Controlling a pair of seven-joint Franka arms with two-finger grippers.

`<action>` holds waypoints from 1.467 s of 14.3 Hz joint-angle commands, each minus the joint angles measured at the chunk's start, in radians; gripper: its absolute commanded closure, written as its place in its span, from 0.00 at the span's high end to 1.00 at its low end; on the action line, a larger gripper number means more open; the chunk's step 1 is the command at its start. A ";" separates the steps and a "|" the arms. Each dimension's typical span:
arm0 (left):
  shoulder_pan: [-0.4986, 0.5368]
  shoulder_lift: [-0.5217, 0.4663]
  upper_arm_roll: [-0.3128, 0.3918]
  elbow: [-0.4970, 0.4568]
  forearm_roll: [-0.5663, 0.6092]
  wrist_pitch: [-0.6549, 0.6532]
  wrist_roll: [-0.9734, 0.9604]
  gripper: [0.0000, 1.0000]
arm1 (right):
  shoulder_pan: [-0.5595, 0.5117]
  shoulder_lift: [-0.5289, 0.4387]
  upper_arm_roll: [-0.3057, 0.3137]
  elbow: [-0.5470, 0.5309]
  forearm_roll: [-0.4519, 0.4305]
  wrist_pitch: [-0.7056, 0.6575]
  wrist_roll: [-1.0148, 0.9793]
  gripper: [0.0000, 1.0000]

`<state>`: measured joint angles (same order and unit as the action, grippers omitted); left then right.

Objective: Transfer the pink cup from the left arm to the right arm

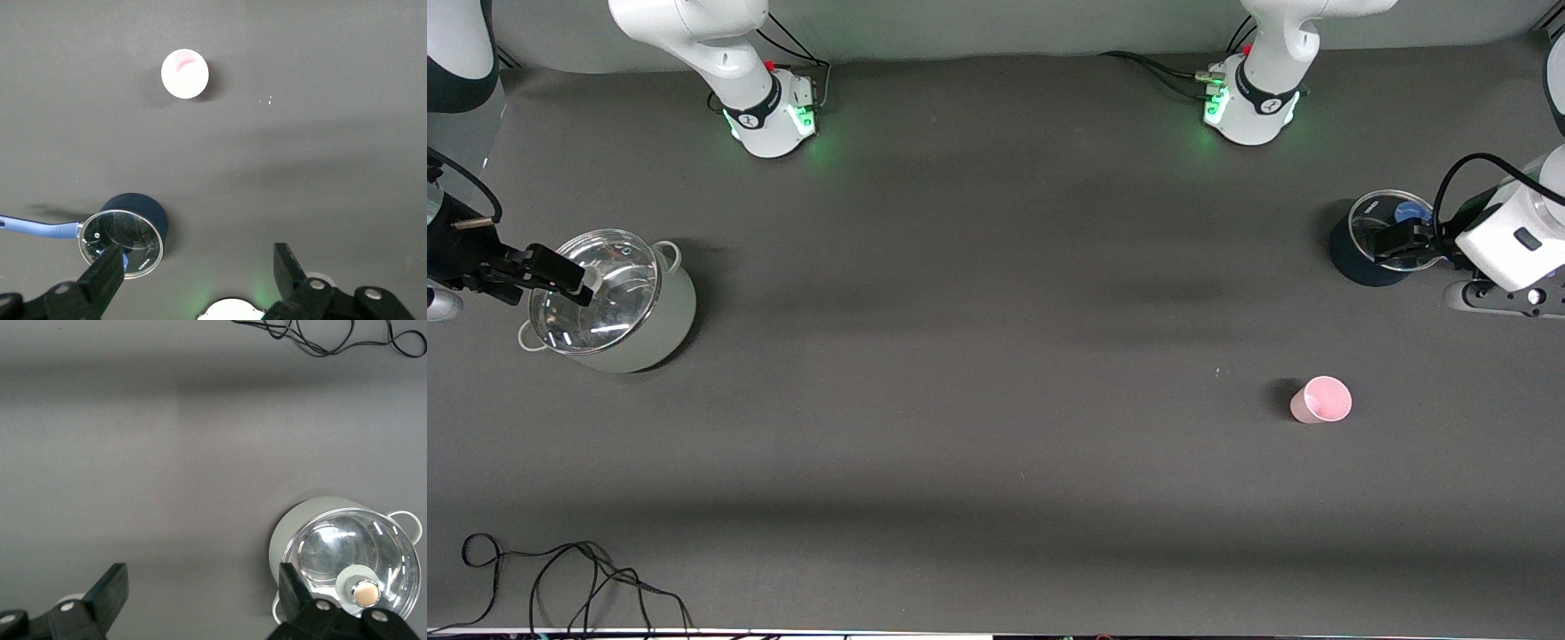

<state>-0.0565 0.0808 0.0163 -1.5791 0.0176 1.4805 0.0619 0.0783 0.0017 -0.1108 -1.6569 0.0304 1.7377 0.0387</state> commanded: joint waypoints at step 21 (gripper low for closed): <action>0.342 0.206 0.011 0.110 -0.367 0.200 1.082 1.00 | 0.014 0.015 -0.009 0.022 0.011 0.000 -0.005 1.00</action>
<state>0.2424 0.2248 0.0367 -1.5049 -0.2724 1.6526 1.0036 0.0816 0.0034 -0.1108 -1.6568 0.0304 1.7383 0.0387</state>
